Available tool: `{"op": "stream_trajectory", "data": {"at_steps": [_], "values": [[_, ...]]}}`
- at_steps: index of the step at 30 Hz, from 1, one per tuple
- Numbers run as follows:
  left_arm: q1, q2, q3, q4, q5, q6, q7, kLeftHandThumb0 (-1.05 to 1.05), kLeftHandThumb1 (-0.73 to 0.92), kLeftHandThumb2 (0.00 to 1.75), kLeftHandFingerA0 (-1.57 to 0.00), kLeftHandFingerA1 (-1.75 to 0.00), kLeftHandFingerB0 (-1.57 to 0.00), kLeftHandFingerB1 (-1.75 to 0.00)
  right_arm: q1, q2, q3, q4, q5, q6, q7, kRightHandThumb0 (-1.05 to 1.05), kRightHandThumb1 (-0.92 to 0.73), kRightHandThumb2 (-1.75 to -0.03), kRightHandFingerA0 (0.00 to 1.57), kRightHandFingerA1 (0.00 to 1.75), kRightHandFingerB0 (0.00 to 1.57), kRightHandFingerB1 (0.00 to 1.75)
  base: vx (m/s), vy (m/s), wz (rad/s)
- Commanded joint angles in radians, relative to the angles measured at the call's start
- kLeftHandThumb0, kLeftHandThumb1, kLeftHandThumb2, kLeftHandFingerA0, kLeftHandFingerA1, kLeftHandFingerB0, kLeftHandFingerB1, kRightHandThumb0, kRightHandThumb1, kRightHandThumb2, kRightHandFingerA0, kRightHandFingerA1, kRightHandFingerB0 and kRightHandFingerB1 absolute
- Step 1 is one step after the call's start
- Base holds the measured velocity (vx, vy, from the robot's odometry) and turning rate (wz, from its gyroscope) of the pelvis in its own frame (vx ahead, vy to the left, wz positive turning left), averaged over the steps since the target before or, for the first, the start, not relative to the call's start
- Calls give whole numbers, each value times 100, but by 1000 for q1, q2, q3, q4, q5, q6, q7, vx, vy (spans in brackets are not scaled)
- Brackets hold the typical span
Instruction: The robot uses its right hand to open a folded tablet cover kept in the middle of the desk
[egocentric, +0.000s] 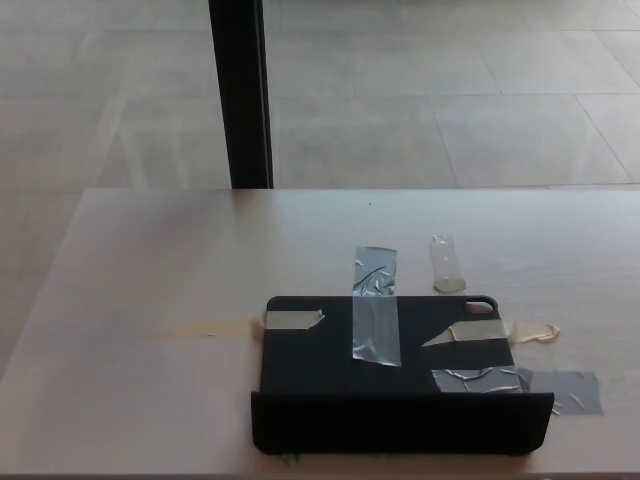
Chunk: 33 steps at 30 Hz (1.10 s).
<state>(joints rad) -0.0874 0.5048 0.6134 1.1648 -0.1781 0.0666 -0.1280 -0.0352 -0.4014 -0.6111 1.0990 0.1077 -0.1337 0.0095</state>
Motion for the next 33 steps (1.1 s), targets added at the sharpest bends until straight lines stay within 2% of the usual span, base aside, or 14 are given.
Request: {"op": "stream_trajectory", "data": {"at_steps": [1,2,5,11,12,16,17,22,23,25,27,29,32,33], "values": [[-23,50,102,63,-130,13,-63,-78,79,65,-59,-81,-33,-60,-42,-71,-150,50,164,-113,-34,-85,-91,-68,69,48,31,33,0,0,0],[-26,50,104,67,-127,15,-52,-78,80,65,-63,-81,-34,-60,-51,-79,-157,36,161,-110,-46,-87,-77,-112,61,60,27,47,0,0,0],[-34,57,111,75,-125,16,-39,-78,79,65,-65,-82,-36,-61,-118,-106,-188,-19,175,-166,-52,-85,-89,-68,60,46,33,32,0,0,0],[-46,59,110,89,-131,10,-28,-78,77,64,-66,-82,-38,-62,-254,-135,-175,-183,177,-169,-57,-79,-77,-108,43,59,21,45,0,0,0],[-43,60,110,88,-134,10,-39,-79,78,65,-63,-81,-35,-61,-284,-131,-149,-234,165,-210,-35,-83,-90,-67,42,74,29,38,0,0,0],[-34,62,97,83,-135,5,-44,-80,78,64,-63,-81,-35,-61,-343,-99,-29,-465,134,-223,30,-95,-92,-68,40,84,26,60,0,0,2],[-40,64,98,86,-137,13,-29,-78,78,64,-66,-82,-37,-60,-352,-102,43,-534,78,-231,41,-96,-75,-109,34,73,18,60,0,0,0],[-38,60,92,91,-137,12,-35,-78,78,63,-64,-82,-35,-61,-331,-98,173,-753,33,-154,53,-105,-92,-69,49,63,26,44,0,0,0],[-36,59,84,89,-131,10,-41,-78,79,65,-63,-81,-36,-61,-330,-88,200,-783,37,-179,72,-103,-79,-117,47,62,21,46,0,0,0],[-40,57,97,91,-147,15,-49,-78,77,63,-63,-83,-34,-61,-347,-64,283,-827,35,-176,126,-88,-91,-67,57,63,28,35,0,0,0],[-42,54,94,92,-146,12,-48,-78,77,63,-62,-83,-34,-62,-346,-53,330,-845,4,-174,108,-95,-74,-110,56,61,27,46,0,0,0],[-37,51,93,94,-145,12,-40,-77,78,63,-64,-83,-35,-61,-331,-35,420,-914,-49,-133,110,-95,-85,-67,64,45,34,31,0,0,0],[-29,51,89,90,-145,12,-49,-78,78,64,-64,-85,-33,-60,-298,-50,545,-995,-156,-118,130,-91,-88,-68,60,42,36,31,0,0,0],[-28,51,88,90,-144,11,-50,-78,79,64,-64,-84,-33,-60,-295,-57,568,-1004,-178,-119,142,-93,-77,-112,47,54,24,44,0,0,0]]}}
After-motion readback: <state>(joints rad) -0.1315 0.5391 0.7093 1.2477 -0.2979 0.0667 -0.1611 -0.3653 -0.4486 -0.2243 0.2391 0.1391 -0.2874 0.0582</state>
